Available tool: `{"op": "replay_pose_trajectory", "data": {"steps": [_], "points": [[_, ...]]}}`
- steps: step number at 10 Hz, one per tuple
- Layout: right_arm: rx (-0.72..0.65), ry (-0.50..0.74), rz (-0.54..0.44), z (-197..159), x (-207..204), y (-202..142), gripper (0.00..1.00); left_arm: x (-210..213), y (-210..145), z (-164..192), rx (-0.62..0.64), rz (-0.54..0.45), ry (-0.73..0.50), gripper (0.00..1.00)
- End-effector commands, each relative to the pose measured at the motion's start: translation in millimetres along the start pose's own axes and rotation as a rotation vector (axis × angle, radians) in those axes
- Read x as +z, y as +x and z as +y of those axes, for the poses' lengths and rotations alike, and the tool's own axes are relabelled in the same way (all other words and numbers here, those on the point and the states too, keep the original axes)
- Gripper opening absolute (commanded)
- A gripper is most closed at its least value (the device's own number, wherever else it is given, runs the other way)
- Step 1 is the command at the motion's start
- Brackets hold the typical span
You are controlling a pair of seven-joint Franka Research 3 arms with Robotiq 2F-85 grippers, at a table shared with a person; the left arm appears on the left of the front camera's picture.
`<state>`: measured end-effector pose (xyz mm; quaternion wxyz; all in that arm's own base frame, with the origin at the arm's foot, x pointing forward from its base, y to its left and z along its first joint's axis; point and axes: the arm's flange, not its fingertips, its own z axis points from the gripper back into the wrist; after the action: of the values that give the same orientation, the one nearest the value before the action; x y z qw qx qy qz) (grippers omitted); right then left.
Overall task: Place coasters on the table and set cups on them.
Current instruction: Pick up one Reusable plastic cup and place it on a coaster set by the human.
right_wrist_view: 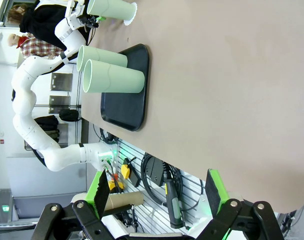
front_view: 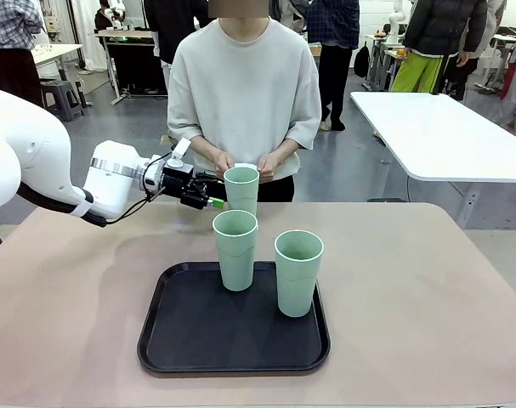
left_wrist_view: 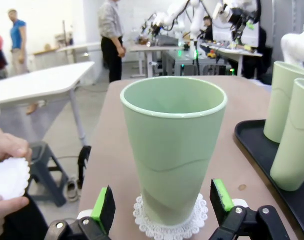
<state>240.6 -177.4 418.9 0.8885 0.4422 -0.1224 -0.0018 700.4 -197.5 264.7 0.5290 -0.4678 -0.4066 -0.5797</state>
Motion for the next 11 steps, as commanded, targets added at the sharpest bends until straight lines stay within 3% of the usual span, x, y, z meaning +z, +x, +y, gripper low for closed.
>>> {"op": "replay_pose_trajectory", "data": {"steps": [1,3,5,8,11], "points": [[0.004,0.019,-0.010,-2,0,1,1.00,15,4,-18,0.012,0.060,0.003,1.00],[0.004,0.019,-0.010,-2,0,1,1.00,26,18,-41,0.055,0.213,0.002,1.00],[0.004,0.019,-0.010,-2,0,1,1.00,25,69,-85,0.109,0.368,0.042,1.00],[0.004,0.019,-0.010,-2,0,1,1.00,12,151,-139,0.136,0.691,0.289,1.00],[0.004,0.019,-0.010,-2,0,1,1.00,1,206,-188,0.183,1.018,0.467,1.00]]}}
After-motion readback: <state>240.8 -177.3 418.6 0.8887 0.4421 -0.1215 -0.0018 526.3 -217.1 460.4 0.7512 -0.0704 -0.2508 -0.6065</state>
